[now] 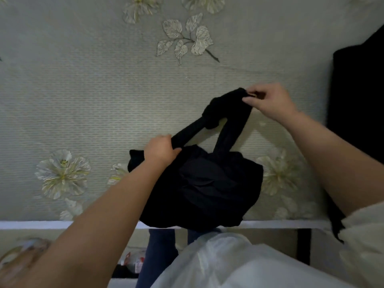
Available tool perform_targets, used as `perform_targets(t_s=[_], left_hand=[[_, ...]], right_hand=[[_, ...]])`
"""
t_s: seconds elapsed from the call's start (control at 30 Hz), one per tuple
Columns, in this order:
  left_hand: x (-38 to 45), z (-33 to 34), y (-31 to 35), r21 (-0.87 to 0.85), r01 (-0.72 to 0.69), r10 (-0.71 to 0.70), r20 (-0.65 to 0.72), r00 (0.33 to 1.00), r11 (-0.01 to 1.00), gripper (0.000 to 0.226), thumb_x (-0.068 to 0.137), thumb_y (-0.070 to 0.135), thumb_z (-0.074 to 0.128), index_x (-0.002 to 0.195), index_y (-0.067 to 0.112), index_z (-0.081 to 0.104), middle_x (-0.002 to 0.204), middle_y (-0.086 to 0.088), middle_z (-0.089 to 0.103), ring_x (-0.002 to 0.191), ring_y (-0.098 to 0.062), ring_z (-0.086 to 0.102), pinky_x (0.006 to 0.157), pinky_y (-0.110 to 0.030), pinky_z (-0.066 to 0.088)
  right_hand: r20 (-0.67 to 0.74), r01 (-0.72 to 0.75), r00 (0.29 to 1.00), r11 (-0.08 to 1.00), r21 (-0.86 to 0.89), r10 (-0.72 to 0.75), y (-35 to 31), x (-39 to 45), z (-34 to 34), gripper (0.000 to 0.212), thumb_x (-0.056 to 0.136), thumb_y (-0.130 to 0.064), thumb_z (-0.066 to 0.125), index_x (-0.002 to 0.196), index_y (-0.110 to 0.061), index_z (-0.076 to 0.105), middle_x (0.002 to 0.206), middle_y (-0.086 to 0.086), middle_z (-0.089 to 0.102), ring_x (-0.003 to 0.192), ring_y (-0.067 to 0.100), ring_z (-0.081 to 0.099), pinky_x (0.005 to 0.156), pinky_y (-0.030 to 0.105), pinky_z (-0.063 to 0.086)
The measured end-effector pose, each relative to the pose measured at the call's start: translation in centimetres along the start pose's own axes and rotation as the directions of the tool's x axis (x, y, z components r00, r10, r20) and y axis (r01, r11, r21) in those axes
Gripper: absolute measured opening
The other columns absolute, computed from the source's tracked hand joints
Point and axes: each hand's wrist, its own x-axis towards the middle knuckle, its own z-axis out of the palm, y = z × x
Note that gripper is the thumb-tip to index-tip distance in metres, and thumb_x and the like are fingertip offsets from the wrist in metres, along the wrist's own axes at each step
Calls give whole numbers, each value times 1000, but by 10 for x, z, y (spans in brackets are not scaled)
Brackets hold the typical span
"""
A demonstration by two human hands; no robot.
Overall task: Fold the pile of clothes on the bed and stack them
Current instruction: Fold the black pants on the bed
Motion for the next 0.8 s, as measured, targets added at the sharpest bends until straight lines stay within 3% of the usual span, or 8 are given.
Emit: perform_targets(t_s=[0.07, 0.13, 0.27, 0.33, 0.4, 0.53, 0.67, 0.8], left_hand=[[1, 4, 14, 47, -28, 28, -1, 1000, 999, 31, 94, 32, 45, 106, 8, 60, 107, -13, 63, 98, -29, 57, 74, -31, 39], [2, -6, 23, -93, -111, 108, -43, 993, 989, 29, 95, 28, 45, 103, 5, 62, 104, -15, 64, 98, -30, 58, 78, -33, 42], [-6, -85, 27, -284, -297, 250, -192, 949, 912, 22, 93, 20, 50, 95, 1, 60, 85, -17, 59, 85, -28, 56, 66, -31, 35], [-18, -140, 31, -257, -380, 330, -219, 918, 888, 19, 94, 20, 47, 89, 5, 57, 72, -6, 51, 72, -23, 50, 57, -29, 27], [-34, -191, 39, -219, -449, 378, -300, 876, 866, 19, 96, 18, 44, 80, 11, 50, 64, 1, 44, 63, -17, 43, 54, -27, 25], [-72, -279, 59, -177, -506, 339, -555, 759, 844, 21, 97, 15, 41, 78, 9, 48, 62, -1, 42, 57, -15, 40, 48, -21, 28], [-118, -350, 69, -233, -601, 191, -809, 556, 764, 22, 97, 14, 40, 84, 5, 54, 73, -12, 49, 70, -20, 46, 57, -27, 24], [-166, -387, 58, -88, -665, 244, -888, 389, 742, 22, 97, 11, 42, 79, 5, 53, 66, -5, 46, 67, -20, 44, 55, -27, 19]], right_hand=[[-39, -40, 998, 999, 15, 41, 11, -11, -26, 25, 81, -2, 65, 105, 4, 66, 100, 24, 67, 76, -1, 58, 69, 10, 36], [-85, -71, 994, 997, 23, 73, 18, -18, -47, 27, 82, -2, 65, 107, 5, 65, 101, 25, 66, 79, 2, 56, 69, 8, 38], [-227, -44, 973, 998, 35, 51, 12, -18, -87, 27, 83, -1, 63, 109, 8, 63, 106, 24, 65, 66, -29, 49, 71, -3, 36], [-308, -28, 951, 1000, 10, 30, -7, -13, -109, 26, 85, -4, 61, 109, 6, 64, 106, 23, 65, 79, -18, 58, 70, -3, 35], [-395, 14, 919, 1000, 12, -8, -36, -8, -132, 25, 86, -6, 59, 110, 3, 64, 106, 21, 66, 96, 17, 64, 69, 4, 35], [-606, 159, 786, 987, 11, -119, -113, -2, -190, 24, 87, -7, 57, 108, 0, 66, 105, 20, 66, 97, 25, 59, 74, 16, 36], [-732, 239, 649, 969, -59, -205, -188, -9, -248, 25, 86, -9, 58, 108, 0, 66, 104, 29, 57, 100, 34, 53, 83, 25, 33], [-818, 367, 556, 927, 83, -147, -237, -34, -280, 23, 83, -4, 59, 103, 3, 67, 94, 12, 61, 101, 30, 53, 90, 25, 36]])
